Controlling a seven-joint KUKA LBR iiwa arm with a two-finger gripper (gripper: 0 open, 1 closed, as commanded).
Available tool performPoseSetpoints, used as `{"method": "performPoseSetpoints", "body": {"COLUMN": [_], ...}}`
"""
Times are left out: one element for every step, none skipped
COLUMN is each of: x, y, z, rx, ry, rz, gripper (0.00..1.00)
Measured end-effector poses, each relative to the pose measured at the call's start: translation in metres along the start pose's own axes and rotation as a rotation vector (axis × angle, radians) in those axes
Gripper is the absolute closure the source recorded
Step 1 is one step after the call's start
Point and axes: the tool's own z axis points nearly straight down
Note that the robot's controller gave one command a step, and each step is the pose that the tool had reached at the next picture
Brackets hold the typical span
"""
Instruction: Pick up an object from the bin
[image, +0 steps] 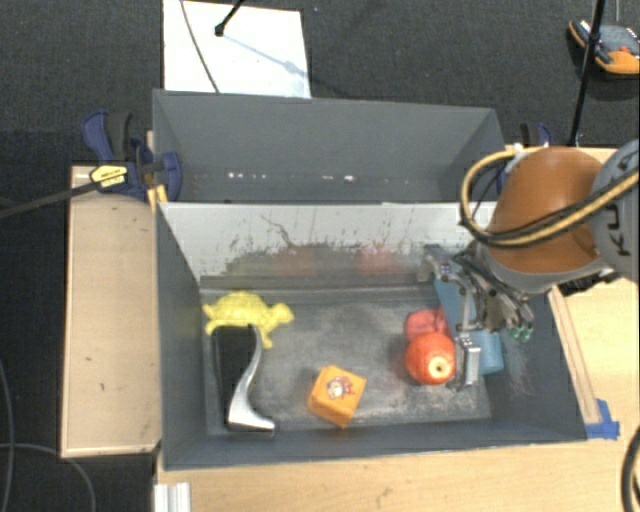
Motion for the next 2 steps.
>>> {"method": "performPoseSetpoints", "body": {"x": [0.0, -0.021], "y": [0.0, -0.009], "z": [0.059, 0.069], "rx": [-0.001, -0.001], "ry": [0.006, 0.003], "rz": [0.039, 0.114], "gripper": [0.0, 0.0]}}
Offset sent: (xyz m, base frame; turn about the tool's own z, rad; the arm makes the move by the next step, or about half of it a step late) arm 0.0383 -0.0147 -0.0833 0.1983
